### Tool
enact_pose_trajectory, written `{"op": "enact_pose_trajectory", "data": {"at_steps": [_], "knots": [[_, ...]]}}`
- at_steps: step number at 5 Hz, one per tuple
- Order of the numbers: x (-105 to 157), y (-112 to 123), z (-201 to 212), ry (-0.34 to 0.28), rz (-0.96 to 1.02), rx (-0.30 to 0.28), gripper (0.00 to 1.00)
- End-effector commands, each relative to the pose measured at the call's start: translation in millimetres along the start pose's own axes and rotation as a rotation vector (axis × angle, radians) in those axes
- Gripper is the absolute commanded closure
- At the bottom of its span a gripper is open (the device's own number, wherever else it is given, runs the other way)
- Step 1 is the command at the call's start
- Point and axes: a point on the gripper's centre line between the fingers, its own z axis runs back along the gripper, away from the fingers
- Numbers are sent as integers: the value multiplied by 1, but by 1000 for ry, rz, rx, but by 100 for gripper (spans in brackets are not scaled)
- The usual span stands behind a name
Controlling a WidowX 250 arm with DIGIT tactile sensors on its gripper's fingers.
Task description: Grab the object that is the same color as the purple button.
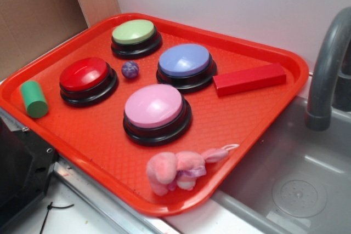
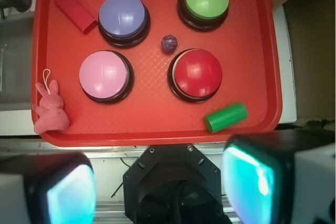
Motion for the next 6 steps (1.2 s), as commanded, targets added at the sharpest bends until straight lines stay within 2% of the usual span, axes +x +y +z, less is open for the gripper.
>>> {"op": "enact_pose_trajectory", "data": {"at_steps": [1, 3, 4, 5, 6], "knots": [[0, 0, 0, 0, 0, 0, 0], [24, 7, -24, -11, -39, 20, 0], [37, 9, -37, -67, -40, 118, 0], [47, 9, -48, -95, -76, 152, 0], [61, 8, -70, -150, -90, 163, 0]]}}
